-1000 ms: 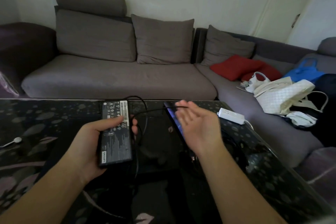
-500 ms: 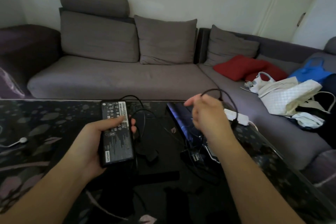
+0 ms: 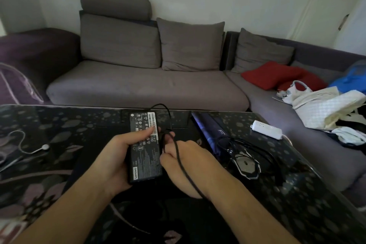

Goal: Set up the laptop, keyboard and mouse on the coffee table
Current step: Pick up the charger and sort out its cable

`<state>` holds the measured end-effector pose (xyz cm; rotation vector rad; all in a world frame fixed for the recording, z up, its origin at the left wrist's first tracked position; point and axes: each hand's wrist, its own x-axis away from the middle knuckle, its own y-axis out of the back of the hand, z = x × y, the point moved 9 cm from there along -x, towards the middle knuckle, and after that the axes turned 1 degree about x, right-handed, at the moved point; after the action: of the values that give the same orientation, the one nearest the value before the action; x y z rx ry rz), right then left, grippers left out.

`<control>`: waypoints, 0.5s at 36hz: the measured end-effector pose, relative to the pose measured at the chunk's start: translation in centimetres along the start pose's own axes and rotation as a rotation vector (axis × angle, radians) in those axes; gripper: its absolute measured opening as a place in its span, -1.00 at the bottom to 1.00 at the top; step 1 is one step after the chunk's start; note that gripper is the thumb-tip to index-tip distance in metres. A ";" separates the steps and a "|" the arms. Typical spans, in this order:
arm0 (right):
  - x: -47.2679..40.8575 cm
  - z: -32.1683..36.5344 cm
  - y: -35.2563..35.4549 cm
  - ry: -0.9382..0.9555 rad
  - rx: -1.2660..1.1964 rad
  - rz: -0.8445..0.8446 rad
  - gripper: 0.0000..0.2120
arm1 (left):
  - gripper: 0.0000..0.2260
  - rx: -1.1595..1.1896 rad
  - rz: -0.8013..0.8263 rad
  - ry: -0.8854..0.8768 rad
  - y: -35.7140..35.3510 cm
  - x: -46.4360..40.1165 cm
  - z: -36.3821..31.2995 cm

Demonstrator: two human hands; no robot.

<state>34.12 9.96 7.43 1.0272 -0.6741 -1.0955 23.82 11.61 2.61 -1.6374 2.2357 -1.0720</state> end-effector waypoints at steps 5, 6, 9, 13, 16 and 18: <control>-0.5 -2.7 -1.6 -0.132 -0.085 0.094 -0.66 | -0.68 0.162 0.051 -0.031 0.0 0.1 -0.4; -0.5 -3.6 -2.3 -0.181 -0.140 0.146 -0.67 | -0.71 0.165 0.073 -0.031 -0.2 0.1 -0.4; 0.1 -5.2 -4.0 -0.268 -0.274 0.342 -0.78 | -0.82 0.150 0.145 -0.020 -1.0 0.1 -0.5; 0.3 -5.7 -1.7 -0.228 -0.852 0.175 -0.54 | -0.74 0.052 0.175 -0.017 -0.8 -0.1 -0.7; -0.1 -4.8 -1.0 -0.174 -1.257 0.127 -0.64 | -0.60 -0.156 0.168 -0.039 -0.7 -0.1 -0.6; -0.3 -4.8 -1.2 -0.247 -1.289 0.072 -0.65 | -0.68 -0.242 0.184 -0.069 -1.2 0.1 -0.6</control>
<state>37.68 11.69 4.42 -0.2386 -0.0835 -1.2810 24.38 11.65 3.77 -1.4877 2.4911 -0.7141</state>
